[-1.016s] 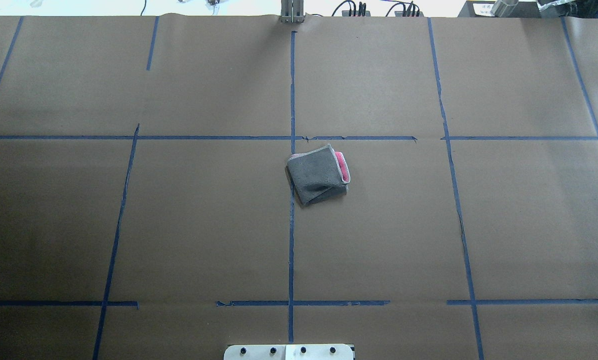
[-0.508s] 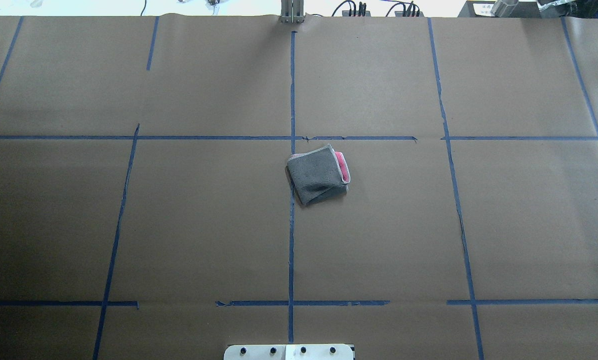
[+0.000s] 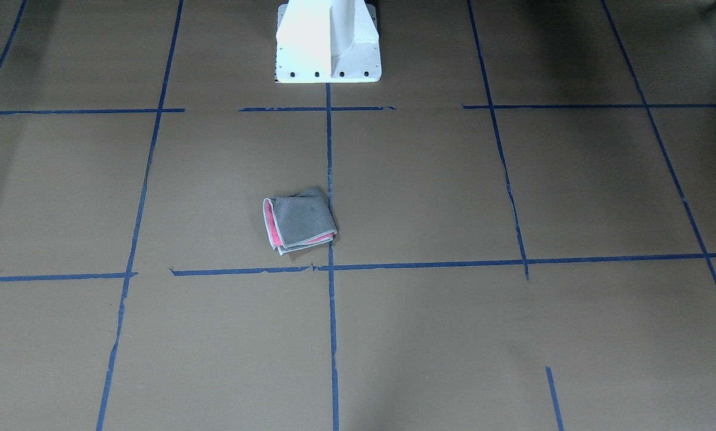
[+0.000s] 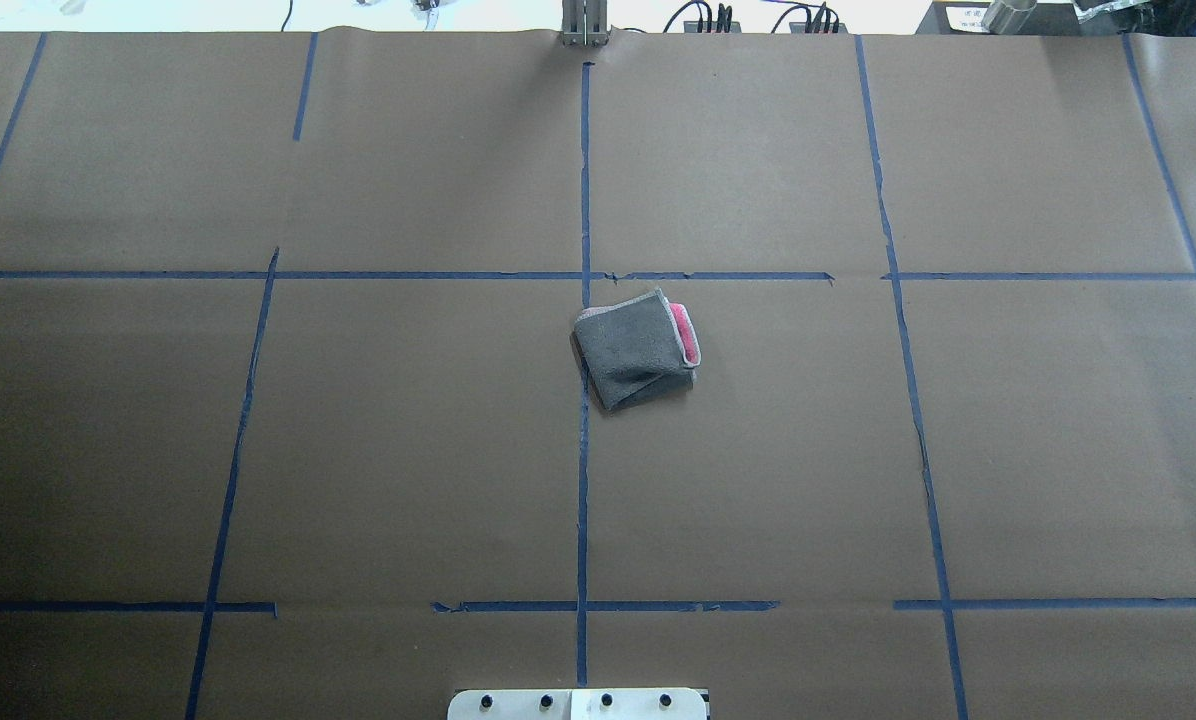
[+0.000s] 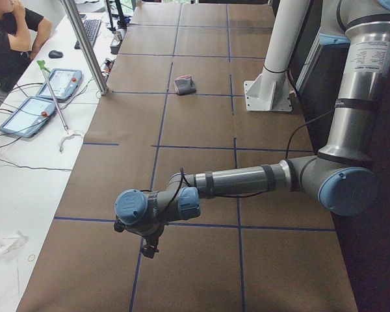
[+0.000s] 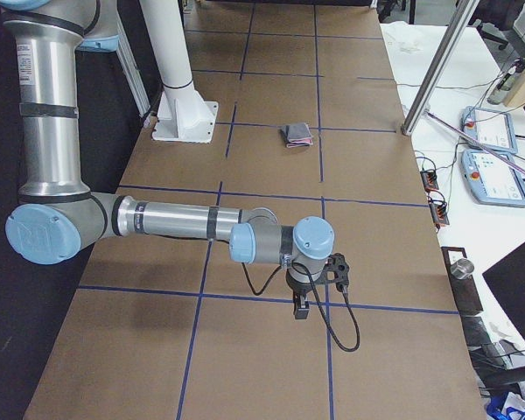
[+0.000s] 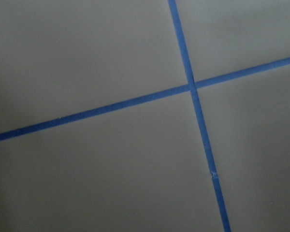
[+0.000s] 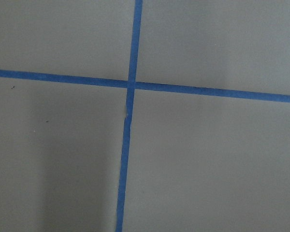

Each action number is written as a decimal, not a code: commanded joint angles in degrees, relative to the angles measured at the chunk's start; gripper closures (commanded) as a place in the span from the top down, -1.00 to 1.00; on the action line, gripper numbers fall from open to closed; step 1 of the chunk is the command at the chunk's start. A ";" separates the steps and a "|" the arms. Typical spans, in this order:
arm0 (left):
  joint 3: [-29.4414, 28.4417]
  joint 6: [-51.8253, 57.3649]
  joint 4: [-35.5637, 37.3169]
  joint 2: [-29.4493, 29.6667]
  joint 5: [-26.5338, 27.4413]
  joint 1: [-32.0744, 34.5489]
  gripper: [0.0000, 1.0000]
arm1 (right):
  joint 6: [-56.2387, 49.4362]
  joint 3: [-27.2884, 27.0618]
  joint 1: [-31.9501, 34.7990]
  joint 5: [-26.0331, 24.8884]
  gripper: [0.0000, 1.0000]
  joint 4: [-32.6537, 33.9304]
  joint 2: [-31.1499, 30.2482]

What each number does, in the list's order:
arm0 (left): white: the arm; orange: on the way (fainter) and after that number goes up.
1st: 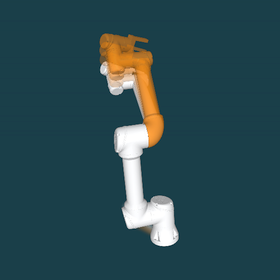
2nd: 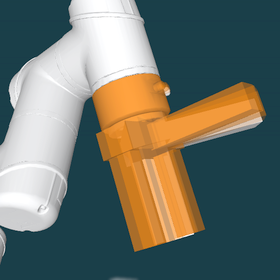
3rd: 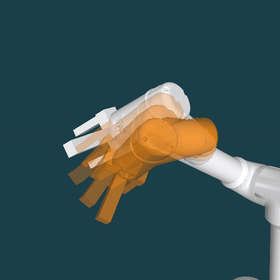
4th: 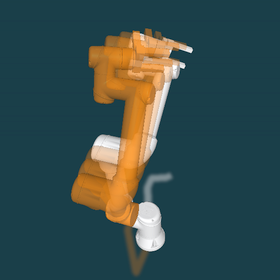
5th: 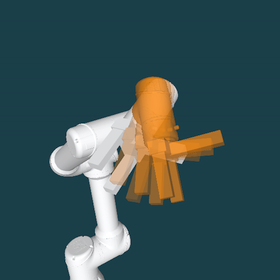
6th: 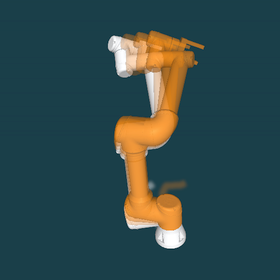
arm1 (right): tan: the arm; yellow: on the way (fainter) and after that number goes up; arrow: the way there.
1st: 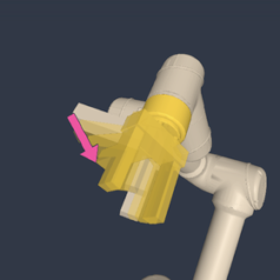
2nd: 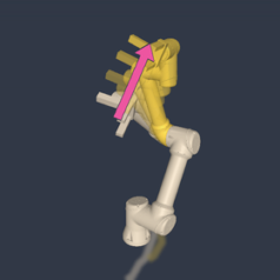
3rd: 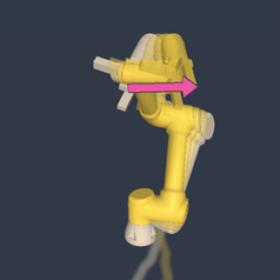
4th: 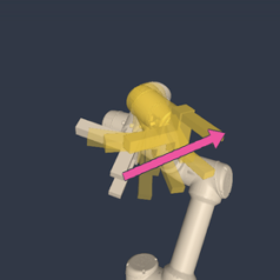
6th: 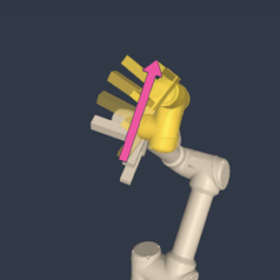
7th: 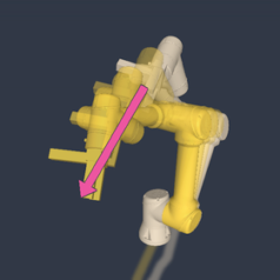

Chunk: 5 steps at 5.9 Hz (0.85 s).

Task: Fold towel twice with both arms

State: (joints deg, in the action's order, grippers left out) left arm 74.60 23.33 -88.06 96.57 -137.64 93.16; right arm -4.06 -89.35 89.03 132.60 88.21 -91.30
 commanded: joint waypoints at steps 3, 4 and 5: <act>11.34 -17.25 0.78 -2.08 5.45 -1.75 1.00 | 0.89 -1.88 0.00 -0.24 1.00 0.47 0.24; 12.93 -21.18 0.17 -3.66 5.54 -4.02 1.00 | 0.90 -1.88 0.00 -0.15 1.00 0.56 0.24; 16.08 -23.83 -0.01 -6.54 6.76 -6.13 1.00 | 0.90 -1.88 0.00 0.02 1.00 0.56 0.24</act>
State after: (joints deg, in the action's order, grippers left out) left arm 87.93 2.44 -87.82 92.46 -131.83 89.08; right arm -3.18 -91.19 89.03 132.48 88.73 -91.06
